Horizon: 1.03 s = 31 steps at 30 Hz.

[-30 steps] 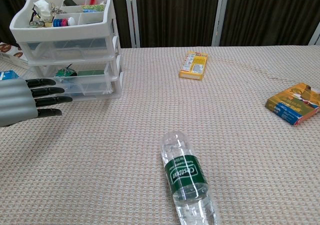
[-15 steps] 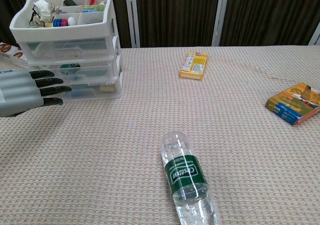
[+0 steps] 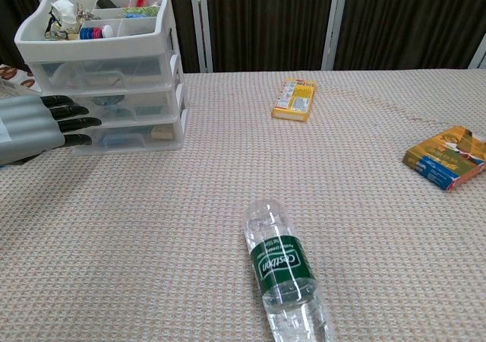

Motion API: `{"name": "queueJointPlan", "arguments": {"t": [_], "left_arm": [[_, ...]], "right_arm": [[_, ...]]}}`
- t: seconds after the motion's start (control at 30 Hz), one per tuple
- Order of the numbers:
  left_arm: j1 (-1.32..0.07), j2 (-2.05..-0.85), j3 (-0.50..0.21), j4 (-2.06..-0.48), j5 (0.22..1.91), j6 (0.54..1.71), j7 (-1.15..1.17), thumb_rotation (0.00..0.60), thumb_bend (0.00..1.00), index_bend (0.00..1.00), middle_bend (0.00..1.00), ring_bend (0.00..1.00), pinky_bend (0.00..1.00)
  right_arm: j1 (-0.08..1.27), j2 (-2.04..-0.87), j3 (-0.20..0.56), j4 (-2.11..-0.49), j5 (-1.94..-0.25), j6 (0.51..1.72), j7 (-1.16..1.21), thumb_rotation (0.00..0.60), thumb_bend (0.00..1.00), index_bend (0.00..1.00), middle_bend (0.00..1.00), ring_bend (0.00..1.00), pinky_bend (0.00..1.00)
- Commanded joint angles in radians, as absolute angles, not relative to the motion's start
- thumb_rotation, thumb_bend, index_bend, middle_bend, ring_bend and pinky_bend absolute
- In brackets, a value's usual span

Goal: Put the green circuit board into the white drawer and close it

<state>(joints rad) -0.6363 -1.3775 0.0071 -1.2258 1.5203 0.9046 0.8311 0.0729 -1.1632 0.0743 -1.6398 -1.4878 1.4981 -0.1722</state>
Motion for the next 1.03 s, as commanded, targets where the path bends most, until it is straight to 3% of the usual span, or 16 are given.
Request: {"name": "queueJointPlan", "arguments": {"t": [0.03,0.17,0.33,0.4,0.53,0.57,0.6,0.8,1.03], "left_arm": [[-0.631,-1.363,0.016,-1.249,1.525,0.913,0.820,0.600,1.00,0.15,0.00,0.00,0.07],[-0.613,-1.320,0.046,-1.319,1.571,0.960,0.778,0.600,1.00,0.14,0.00,0.00,0.06],[-0.551,-1.247,0.085,-1.448,1.646,1.103,0.685,0.600,0.96,0.12,0.00,0.00,0.05],[-0.501,-1.252,0.080,-1.472,1.671,1.223,0.625,0.600,0.80,0.11,0.00,0.00,0.05],[-0.389,-1.292,0.067,-1.484,1.703,1.464,0.483,0.600,0.21,0.06,0.00,0.00,0.04],[-0.368,-1.297,0.061,-1.488,1.701,1.504,0.457,0.600,0.09,0.05,0.00,0.00,0.03],[-0.338,-1.305,0.053,-1.495,1.694,1.558,0.429,0.600,0.04,0.04,0.00,0.00,0.02],[-0.236,-1.274,0.063,-1.519,1.666,1.676,0.387,0.600,0.00,0.00,0.00,0.00,0.00],[-0.145,-1.202,0.117,-1.590,1.593,1.667,0.299,0.600,0.00,0.00,0.00,0.00,0.00]], "right_arm": [[0.072,-1.163,0.074,-1.640,-1.486,1.498,-0.172,0.600,0.00,0.05,0.00,0.00,0.00],[0.073,-1.162,0.075,-1.641,-1.483,1.495,-0.171,0.600,0.00,0.05,0.00,0.00,0.00],[0.072,-1.161,0.075,-1.643,-1.483,1.496,-0.173,0.600,0.00,0.05,0.00,0.00,0.00],[0.072,-1.162,0.075,-1.642,-1.484,1.497,-0.174,0.600,0.00,0.05,0.00,0.00,0.00],[0.073,-1.163,0.076,-1.643,-1.481,1.496,-0.177,0.600,0.00,0.05,0.00,0.00,0.00],[0.072,-1.163,0.076,-1.643,-1.481,1.497,-0.177,0.600,0.00,0.05,0.00,0.00,0.00],[0.072,-1.164,0.076,-1.643,-1.481,1.498,-0.177,0.600,0.00,0.05,0.00,0.00,0.00],[0.074,-1.167,0.077,-1.645,-1.481,1.497,-0.183,0.600,0.00,0.05,0.00,0.00,0.00],[0.073,-1.178,0.078,-1.643,-1.498,1.514,-0.181,0.600,0.00,0.05,0.00,0.00,0.00]]}}
